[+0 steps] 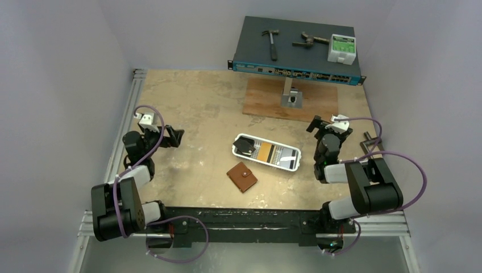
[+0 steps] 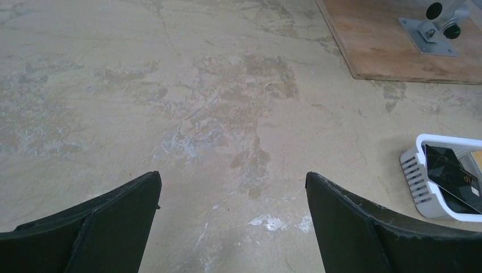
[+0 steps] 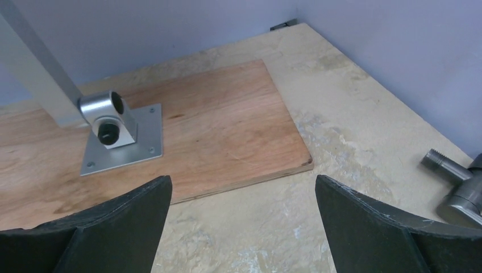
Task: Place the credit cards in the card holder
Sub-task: Reset both arms
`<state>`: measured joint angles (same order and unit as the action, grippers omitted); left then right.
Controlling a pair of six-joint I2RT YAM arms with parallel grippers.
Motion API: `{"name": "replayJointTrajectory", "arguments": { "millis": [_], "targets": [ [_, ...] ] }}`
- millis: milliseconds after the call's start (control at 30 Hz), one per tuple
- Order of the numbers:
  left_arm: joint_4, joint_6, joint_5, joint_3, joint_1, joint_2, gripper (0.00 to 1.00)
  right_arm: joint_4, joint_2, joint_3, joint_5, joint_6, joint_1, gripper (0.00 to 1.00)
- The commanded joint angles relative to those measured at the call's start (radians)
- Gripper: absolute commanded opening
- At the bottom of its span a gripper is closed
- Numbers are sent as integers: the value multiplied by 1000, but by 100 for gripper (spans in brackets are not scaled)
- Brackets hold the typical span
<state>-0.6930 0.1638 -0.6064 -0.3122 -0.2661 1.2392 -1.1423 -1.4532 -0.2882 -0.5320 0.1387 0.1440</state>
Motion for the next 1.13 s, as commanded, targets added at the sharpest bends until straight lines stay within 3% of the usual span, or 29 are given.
{"name": "replayJointTrajectory", "arguments": {
  "millis": [0,33,100,167,233,267,367,433,500,533,567,633,700,1100],
  "targets": [
    [-138,43,10,2,-3,-9,100,-294,-27,87,56,-50,-2,99],
    [-140,46,28,6,-4,-13,100,-404,-72,105,48,-87,-1,99],
    [-143,21,76,19,-4,-24,100,-296,-42,90,47,-65,2,99],
    [-234,0,148,52,-2,-5,100,-302,-56,70,63,-66,2,99],
    [-458,0,100,92,6,89,100,-264,-67,43,51,-86,2,99],
    [-494,-1,75,95,8,119,100,-212,-57,27,50,-62,2,99],
    [-295,-92,167,53,81,65,100,-186,-66,7,56,-61,2,99],
    [-349,-159,197,29,168,147,100,-179,-70,-5,63,-52,-1,99],
    [-164,-229,225,-6,186,92,100,-153,-63,-10,72,-42,-6,99],
    [-288,-204,226,19,189,124,100,-161,-64,-7,73,-43,-7,99],
    [-305,-194,228,26,186,129,100,-165,-62,-3,72,-46,-7,99],
    [-182,-202,260,-11,186,96,100,-177,-59,4,71,-46,-7,99],
    [-283,-187,256,19,186,119,100,-186,-59,8,68,-51,-7,99],
    [-255,-205,229,11,185,117,100,-196,-61,9,66,-59,-7,99]
  ]
}}
